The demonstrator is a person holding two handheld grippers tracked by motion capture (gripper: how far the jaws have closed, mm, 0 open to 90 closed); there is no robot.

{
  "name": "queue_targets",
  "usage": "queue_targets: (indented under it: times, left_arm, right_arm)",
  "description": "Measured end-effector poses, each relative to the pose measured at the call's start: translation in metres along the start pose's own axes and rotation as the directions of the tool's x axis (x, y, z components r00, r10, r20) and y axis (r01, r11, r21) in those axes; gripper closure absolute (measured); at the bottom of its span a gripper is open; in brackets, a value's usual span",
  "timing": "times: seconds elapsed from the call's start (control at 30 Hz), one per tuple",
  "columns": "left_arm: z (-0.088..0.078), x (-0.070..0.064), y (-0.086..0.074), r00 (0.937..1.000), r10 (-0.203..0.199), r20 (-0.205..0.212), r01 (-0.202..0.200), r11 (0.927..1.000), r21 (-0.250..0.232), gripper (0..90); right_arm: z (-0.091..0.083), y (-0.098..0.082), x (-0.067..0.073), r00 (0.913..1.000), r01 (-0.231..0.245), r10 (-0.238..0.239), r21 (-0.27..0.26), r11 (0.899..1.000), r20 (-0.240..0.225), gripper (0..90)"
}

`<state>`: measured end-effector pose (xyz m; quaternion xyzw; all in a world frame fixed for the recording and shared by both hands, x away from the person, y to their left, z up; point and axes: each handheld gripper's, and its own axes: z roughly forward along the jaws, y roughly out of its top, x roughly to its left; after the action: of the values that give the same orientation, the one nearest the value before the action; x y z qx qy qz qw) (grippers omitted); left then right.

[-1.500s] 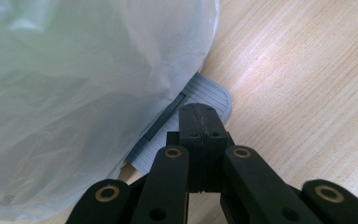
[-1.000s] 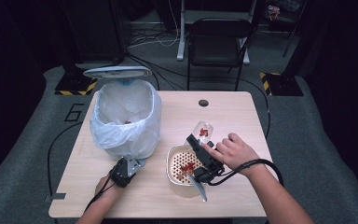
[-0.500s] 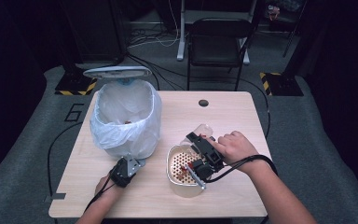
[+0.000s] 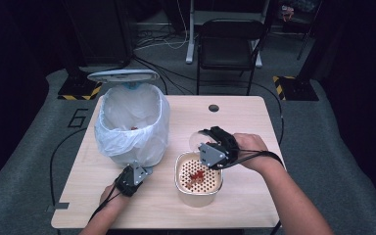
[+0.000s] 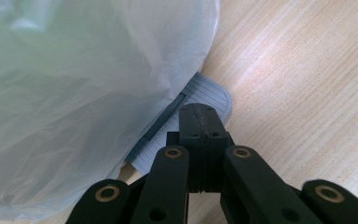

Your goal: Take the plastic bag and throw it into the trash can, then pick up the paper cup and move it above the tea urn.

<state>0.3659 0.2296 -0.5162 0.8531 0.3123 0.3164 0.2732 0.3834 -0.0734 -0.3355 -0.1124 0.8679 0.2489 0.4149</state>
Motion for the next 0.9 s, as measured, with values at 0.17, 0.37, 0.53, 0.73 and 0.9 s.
queue_targets:
  times: [0.17, 0.37, 0.53, 0.73, 0.9]
  left_arm:
    - [0.0, 0.0, 0.0, 1.0, -0.002, 0.0, 0.002, 1.0, 0.0, 90.0]
    - [0.0, 0.0, 0.0, 1.0, -0.002, -0.007, 0.002, 1.0, -0.004, 90.0]
    - [0.0, 0.0, 0.0, 1.0, -0.003, 0.002, 0.003, 1.0, -0.002, 90.0]
    - [0.0, 0.001, 0.0, 1.0, -0.002, 0.003, 0.002, 1.0, 0.001, 90.0]
    - [0.0, -0.001, 0.0, 0.9999, -0.011, -0.008, 0.011, 0.9999, -0.009, 90.0]
  right_arm:
    - [0.0, -0.008, -0.018, 0.9874, -0.157, 0.156, -0.046, 0.986, -0.026, 47.4]
    - [0.001, -0.013, -0.04, 0.9379, -0.343, 0.339, -0.053, 0.938, -0.072, 47.1]
    - [0.002, -0.014, -0.056, 0.8781, -0.473, 0.463, -0.076, 0.878, -0.12, 47.0]
    - [0.0, -0.011, -0.07, 0.789, -0.607, 0.581, -0.106, 0.788, -0.2, 47.1]
    - [0.001, -0.005, -0.079, 0.7401, -0.663, 0.626, -0.108, 0.741, -0.245, 47.1]
